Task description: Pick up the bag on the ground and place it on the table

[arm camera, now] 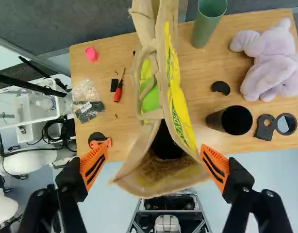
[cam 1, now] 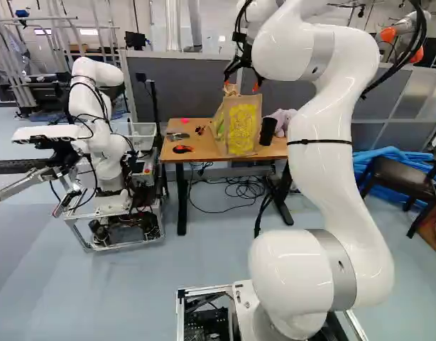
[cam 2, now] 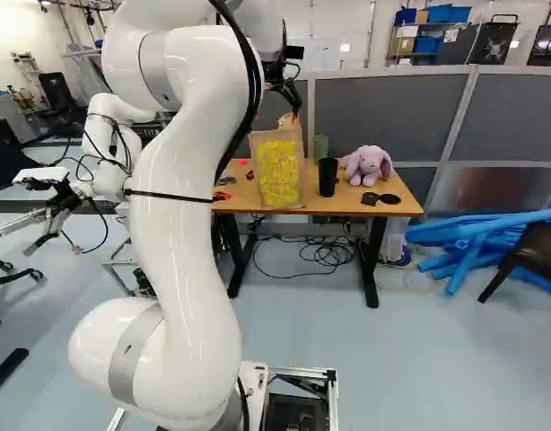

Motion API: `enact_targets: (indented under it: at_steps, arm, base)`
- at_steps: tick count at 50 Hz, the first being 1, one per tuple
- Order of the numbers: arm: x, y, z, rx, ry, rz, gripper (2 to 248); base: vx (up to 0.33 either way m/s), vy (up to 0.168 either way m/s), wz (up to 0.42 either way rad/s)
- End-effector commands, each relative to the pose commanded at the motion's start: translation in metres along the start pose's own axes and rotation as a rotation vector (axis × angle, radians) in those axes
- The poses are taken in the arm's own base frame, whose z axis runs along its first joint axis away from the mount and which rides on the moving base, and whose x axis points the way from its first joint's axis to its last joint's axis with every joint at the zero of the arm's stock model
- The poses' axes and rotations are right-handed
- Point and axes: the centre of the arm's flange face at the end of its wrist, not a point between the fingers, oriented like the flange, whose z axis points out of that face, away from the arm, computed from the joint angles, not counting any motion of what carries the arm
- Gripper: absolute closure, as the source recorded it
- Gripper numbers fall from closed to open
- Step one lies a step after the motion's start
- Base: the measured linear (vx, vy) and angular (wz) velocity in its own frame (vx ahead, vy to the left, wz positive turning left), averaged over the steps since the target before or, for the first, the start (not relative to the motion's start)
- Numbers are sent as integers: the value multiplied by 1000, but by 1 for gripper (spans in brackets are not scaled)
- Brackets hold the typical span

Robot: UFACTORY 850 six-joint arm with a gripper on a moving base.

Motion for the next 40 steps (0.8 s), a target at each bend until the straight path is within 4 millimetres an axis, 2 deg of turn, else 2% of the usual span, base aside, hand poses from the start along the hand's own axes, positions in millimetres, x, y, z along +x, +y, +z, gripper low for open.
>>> enact_targets:
  at_steps: [40]
  arm:
    - [0, 0, 0, 0, 0, 0, 3]
  base:
    - [-103, 1, 10]
